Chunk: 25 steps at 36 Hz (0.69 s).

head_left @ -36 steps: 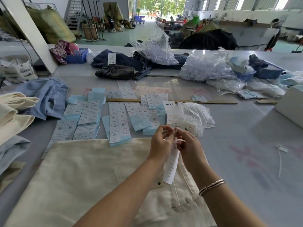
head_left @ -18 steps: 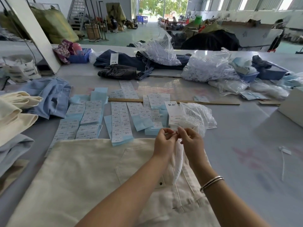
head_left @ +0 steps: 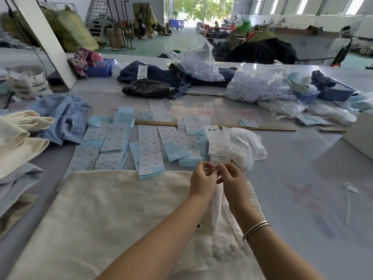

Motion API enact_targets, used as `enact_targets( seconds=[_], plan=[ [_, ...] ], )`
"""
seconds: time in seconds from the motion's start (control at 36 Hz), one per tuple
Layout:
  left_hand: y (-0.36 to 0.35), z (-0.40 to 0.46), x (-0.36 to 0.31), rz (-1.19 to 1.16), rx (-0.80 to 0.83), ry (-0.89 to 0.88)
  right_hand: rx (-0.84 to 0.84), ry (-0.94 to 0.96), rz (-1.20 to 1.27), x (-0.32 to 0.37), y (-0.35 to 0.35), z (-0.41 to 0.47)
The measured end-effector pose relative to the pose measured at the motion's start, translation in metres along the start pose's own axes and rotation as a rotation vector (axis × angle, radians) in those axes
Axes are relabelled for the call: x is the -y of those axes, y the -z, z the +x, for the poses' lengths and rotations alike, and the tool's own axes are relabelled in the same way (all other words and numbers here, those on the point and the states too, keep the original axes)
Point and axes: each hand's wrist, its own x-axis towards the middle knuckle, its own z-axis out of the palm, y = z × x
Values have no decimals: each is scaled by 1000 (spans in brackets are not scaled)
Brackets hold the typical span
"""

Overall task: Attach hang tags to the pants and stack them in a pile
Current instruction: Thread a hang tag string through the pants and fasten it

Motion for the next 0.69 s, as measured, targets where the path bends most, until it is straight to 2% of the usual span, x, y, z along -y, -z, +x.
enact_targets(
  seconds=[0.08, 0.19, 0.28, 0.33, 0.42, 0.44, 0.5, 0.58, 0.64, 0.69],
  plan=[
    [14, -7, -1, 200, 65, -119, -56, -39, 38, -2, 7, 5],
    [68, -10, -1, 559, 68, -349, -218, -258, 250, 0, 24, 15],
    [144, -2, 2, 879, -155, -366, -255, -331, 256, 6, 30, 19],
    [202, -1, 5, 1084, -368, -204, -230, -285, 162, 13, 25, 16],
    [286, -10, 11, 1127, -576, 221, -84, -166, 46, 29, 2, 1],
    [309, -16, 13, 1079, -581, 342, -37, -123, -5, 35, -9, -6],
    [345, -27, 17, 974, -483, 503, 81, -36, -92, 47, -35, -23],
    [361, -49, 13, 807, -304, 560, 313, 129, -249, 61, -79, -50],
    [355, -60, 0, 730, -250, 498, 498, 330, -450, 68, -105, -70],
    [340, -65, -28, 770, -182, 391, 726, 500, -591, 74, -125, -90]
  ],
)
